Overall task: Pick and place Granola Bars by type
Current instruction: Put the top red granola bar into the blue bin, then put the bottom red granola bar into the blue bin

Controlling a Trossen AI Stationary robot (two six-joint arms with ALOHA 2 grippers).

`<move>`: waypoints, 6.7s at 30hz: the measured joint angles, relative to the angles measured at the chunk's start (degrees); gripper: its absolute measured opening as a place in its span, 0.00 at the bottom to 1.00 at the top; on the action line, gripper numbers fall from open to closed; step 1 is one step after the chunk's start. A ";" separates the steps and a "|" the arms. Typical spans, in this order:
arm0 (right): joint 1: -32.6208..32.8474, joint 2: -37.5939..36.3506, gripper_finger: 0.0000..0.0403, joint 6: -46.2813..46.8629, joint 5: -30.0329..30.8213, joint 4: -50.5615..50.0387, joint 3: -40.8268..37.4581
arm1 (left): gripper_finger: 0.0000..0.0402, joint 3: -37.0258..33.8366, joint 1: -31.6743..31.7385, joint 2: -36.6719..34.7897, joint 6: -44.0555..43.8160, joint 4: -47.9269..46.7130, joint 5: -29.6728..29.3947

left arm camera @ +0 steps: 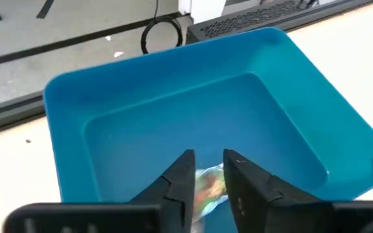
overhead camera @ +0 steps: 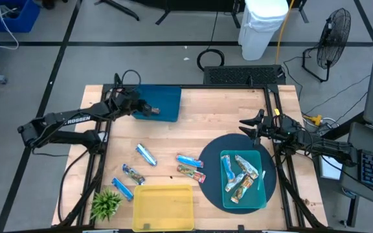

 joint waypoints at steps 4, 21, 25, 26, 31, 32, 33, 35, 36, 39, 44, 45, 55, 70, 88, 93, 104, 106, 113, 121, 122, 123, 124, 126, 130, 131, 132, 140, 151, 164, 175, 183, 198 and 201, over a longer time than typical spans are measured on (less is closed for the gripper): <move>0.02 0.00 0.33 0.00 0.00 0.00 0.00 | 0.33 0.00 -0.63 0.00 1.72 1.56 -0.21; 0.00 0.00 0.34 0.00 0.00 0.00 -0.01 | 0.37 -0.02 -27.57 4.47 27.34 28.68 25.51; 0.02 0.00 0.34 0.00 0.00 0.00 -0.02 | 0.30 2.01 -32.79 9.52 28.89 29.00 25.03; 0.00 0.00 0.34 0.00 0.00 0.00 0.00 | 0.28 2.94 -33.82 11.30 29.13 28.59 24.98; 0.01 -0.01 0.33 0.00 0.00 0.00 0.00 | 0.15 11.80 -37.73 21.05 32.39 16.95 21.65; 0.00 -0.02 0.34 0.00 0.00 -0.01 -0.01 | 0.11 14.16 -38.28 22.93 33.42 14.02 21.62; 0.01 -0.02 0.34 0.01 -0.01 -0.01 -0.01 | 0.07 16.61 -38.75 24.82 34.46 10.93 22.11; 0.01 -0.02 0.34 0.02 0.00 -0.02 -0.01 | 0.02 21.15 -39.49 28.47 35.89 5.39 24.74; 0.02 -0.02 0.33 0.01 -0.01 -0.02 -0.01 | 0.02 23.11 -39.81 30.20 36.30 3.26 26.06; 0.02 -0.02 0.33 0.01 0.00 -0.02 -0.01 | 0.02 27.60 -40.47 34.10 37.11 -0.78 29.79; 0.02 -0.02 0.33 0.00 0.00 -0.02 0.00 | 0.02 29.22 -40.16 37.89 36.06 -1.35 34.92; 0.00 -0.02 0.33 0.00 0.00 -0.02 0.00 | 0.01 29.22 -40.15 38.45 35.95 -1.34 34.85; 0.02 0.13 0.34 0.00 0.00 0.00 -0.02 | 0.01 29.24 -39.74 45.11 30.44 5.50 37.91; 0.01 0.11 0.34 0.00 0.00 0.00 -0.01 | 0.01 29.24 -38.86 46.95 25.06 6.50 23.28; 0.01 0.11 0.33 0.01 -0.01 0.00 -0.01 | 0.01 29.25 -35.48 45.53 19.23 6.09 20.70; 0.01 0.13 0.33 0.00 0.00 0.01 -0.01 | 0.01 29.24 -35.83 45.07 18.59 9.13 28.07; 0.01 0.20 0.33 0.01 0.00 0.00 0.00 | 0.01 29.16 -39.21 45.88 15.64 8.41 36.28; 0.02 0.20 0.33 0.00 0.00 0.00 -0.01 | 0.01 29.22 -39.97 45.88 15.67 9.45 38.60; 0.01 0.20 0.33 0.01 0.00 0.00 -0.02 | 0.01 29.22 -41.10 45.88 14.76 7.94 37.55; 0.00 0.20 0.33 0.00 0.00 0.00 -0.02 | 0.01 29.23 -40.99 46.08 14.47 7.84 31.15; 0.02 0.20 0.33 0.00 0.00 0.00 0.00 | 0.01 29.24 -40.93 46.57 14.46 7.99 30.52; 0.00 0.20 0.34 0.00 -0.02 0.00 0.00 | 0.01 29.24 -40.81 46.92 14.45 7.76 30.08; 0.02 0.20 0.34 0.00 0.00 0.00 -0.02 | 0.01 29.19 -40.65 47.32 14.09 7.12 29.99; 0.02 0.21 0.33 0.00 -0.01 0.00 -0.02 | 0.01 29.23 -40.33 48.75 12.38 8.65 30.13; 0.01 0.22 0.34 0.00 0.00 0.00 -0.02 | 0.01 29.35 -39.48 50.20 9.78 8.53 30.04; 0.00 0.25 0.34 0.00 0.00 0.02 0.00 | 0.01 29.35 -39.28 50.29 9.02 8.01 29.60; 0.00 0.35 0.33 0.01 0.00 0.01 -0.01 | 0.01 29.35 -39.13 50.29 8.20 7.33 28.68; 0.02 0.50 0.33 0.00 0.00 0.00 -0.02 | 0.01 29.33 -38.78 48.36 6.92 2.16 22.50; 0.01 0.90 0.34 0.00 0.00 0.02 -0.01 | 0.02 29.35 -38.78 45.50 0.59 -12.22 13.76; 0.02 1.25 0.34 0.00 0.00 0.11 -0.02 | 0.03 29.03 -39.63 41.16 -2.06 -20.88 2.64; 0.00 1.44 0.33 0.00 0.00 0.04 -0.02 | 0.01 29.09 -39.63 41.29 -0.20 -17.13 3.45; 0.00 1.44 0.33 0.00 0.00 0.02 0.00 | 0.24 29.14 -39.63 41.27 -0.84 -15.46 1.16; 0.00 1.44 0.34 0.00 0.00 0.00 0.00 | 0.48 29.27 -38.10 43.14 1.62 -8.59 1.01; 0.01 1.44 0.33 0.01 -0.02 0.00 -0.02 | 0.48 29.24 -37.75 43.67 2.62 -8.92 1.00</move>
